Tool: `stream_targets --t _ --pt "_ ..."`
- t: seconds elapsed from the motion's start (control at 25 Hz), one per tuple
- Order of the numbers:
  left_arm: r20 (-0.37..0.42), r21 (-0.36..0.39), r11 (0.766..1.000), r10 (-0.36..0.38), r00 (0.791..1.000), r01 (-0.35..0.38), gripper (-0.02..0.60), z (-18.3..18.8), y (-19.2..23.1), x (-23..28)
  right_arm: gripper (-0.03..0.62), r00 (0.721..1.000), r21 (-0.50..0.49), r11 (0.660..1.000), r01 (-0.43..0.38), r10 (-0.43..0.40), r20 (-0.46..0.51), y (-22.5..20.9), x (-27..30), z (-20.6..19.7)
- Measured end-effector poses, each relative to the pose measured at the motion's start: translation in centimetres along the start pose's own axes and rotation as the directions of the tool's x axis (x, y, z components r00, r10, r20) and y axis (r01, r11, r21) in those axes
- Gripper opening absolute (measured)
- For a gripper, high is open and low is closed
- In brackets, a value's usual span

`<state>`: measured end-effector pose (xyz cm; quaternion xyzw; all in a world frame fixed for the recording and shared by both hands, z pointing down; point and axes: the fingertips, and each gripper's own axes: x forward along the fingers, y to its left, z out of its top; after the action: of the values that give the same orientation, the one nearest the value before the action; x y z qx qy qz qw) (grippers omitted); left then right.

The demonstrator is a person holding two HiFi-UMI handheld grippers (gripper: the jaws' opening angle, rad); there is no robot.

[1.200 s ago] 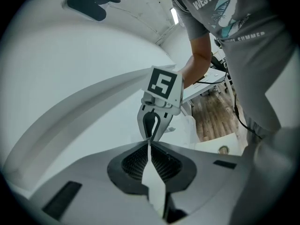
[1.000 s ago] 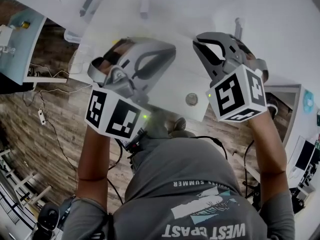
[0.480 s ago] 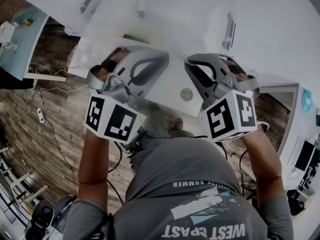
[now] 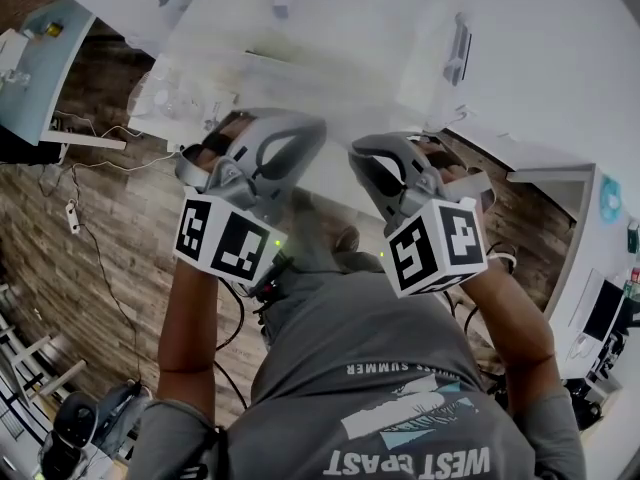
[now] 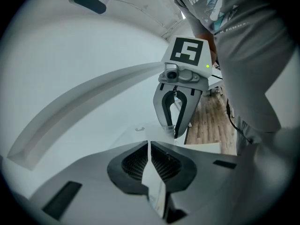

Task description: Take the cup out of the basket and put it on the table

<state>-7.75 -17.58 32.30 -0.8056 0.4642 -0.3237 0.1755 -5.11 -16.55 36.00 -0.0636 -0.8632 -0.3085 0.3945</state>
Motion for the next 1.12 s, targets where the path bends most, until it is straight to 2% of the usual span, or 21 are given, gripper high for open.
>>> stream_targets --t 0.44,0.72,1.12 --pt "-0.029 -0.121 0.993 -0.005 1.0 0.002 0.017 -5.8 -4.0 0.6 0.031 0.986 0.024 0.99 -0.139 0.14 -0.088 4.5 6.7 -3.7" --pt "-0.035 -0.192 0.981 -0.006 0.999 -0.001 0.017 -9.5 -5.4 1.1 0.031 0.963 0.028 0.975 -0.218 0.22 -0.154 6.3 11.1 -5.6" --pt "-0.036 -0.241 0.97 -0.014 0.999 0.005 0.017 -12.9 -5.9 1.5 0.031 0.921 -0.014 0.955 -0.295 0.28 -0.271 7.8 15.0 -7.5"
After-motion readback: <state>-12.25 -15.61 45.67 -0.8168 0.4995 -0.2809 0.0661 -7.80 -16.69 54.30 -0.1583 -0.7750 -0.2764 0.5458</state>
